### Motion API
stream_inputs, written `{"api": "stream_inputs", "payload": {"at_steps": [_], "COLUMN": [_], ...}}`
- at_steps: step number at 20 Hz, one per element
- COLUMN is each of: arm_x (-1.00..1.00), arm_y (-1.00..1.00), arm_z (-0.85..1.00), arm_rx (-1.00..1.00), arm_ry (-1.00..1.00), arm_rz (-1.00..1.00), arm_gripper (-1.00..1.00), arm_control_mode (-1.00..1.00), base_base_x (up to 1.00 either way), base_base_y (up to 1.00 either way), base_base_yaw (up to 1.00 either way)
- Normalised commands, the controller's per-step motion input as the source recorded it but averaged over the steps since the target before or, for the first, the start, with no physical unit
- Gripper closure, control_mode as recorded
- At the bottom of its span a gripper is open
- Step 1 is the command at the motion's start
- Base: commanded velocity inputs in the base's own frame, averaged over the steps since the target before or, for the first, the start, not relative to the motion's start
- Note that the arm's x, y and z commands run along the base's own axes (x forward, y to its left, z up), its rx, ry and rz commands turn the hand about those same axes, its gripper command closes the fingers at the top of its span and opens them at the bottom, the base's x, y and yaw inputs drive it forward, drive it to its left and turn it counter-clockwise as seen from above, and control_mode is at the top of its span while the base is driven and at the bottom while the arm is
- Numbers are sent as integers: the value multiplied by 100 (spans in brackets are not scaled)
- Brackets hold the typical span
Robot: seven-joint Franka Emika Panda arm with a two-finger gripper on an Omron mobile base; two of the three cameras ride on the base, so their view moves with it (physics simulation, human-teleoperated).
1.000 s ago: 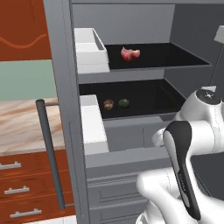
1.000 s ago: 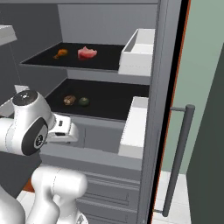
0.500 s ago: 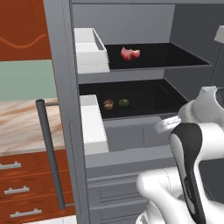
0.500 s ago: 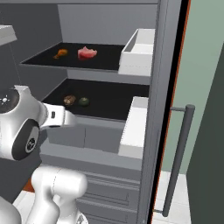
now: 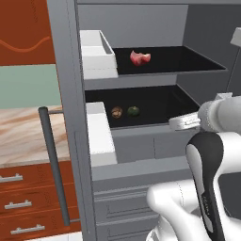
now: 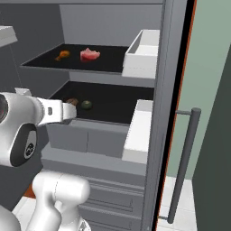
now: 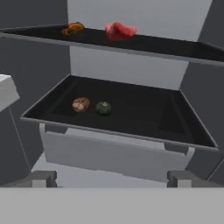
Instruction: Gather the squash and potato from the fridge and place them on a tray on the dining counter. Then gather the chicken drumstick and steak from the fridge and place them on the other tray.
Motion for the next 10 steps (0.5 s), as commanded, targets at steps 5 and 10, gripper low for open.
{"api": "stream_inputs", "payload": {"at_steps": [5,10], "arm_x": [31,24], "arm_y": [3,0], "arm_z": [35,33], "arm_rx": [3,8], "arm_ry": [-8,0], "arm_rz": [0,-2], "arm_gripper": [-100,-100], "arm_control_mode": [-100,-100], "base_base_x": [0,0], "base_base_y": [0,0], "base_base_yaw": [0,0]}}
